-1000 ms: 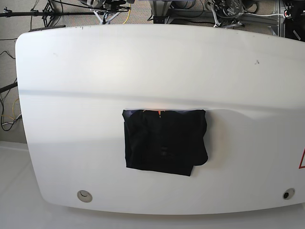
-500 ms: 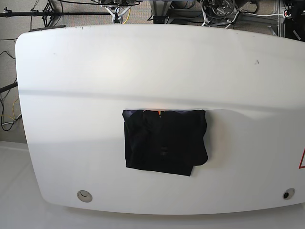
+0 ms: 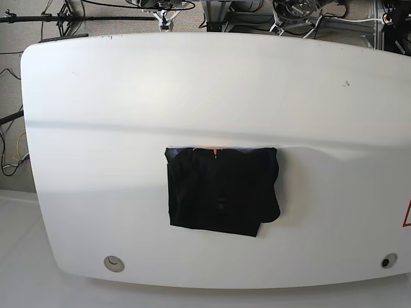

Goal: Fold the T-shirt properly

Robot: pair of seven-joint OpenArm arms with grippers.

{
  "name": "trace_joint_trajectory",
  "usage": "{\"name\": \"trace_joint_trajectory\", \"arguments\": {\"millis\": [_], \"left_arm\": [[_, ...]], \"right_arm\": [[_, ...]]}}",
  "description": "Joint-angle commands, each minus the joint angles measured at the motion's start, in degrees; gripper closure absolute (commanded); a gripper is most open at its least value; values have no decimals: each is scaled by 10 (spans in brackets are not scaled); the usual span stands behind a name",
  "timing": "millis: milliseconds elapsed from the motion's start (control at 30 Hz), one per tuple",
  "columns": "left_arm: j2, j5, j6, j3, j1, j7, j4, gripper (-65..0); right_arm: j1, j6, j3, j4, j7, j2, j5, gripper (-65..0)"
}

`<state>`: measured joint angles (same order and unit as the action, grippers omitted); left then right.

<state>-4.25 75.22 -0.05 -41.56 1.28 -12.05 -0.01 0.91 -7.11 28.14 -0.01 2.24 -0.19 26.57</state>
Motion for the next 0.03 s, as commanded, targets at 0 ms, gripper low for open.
{"name": "trace_joint_trajectory", "arguments": {"millis": [0], "left_arm": [[-5,2,2,2,-4,-2,0,0]], "right_arm": [[-1,-1,0,0,2,3,-5,0]]}}
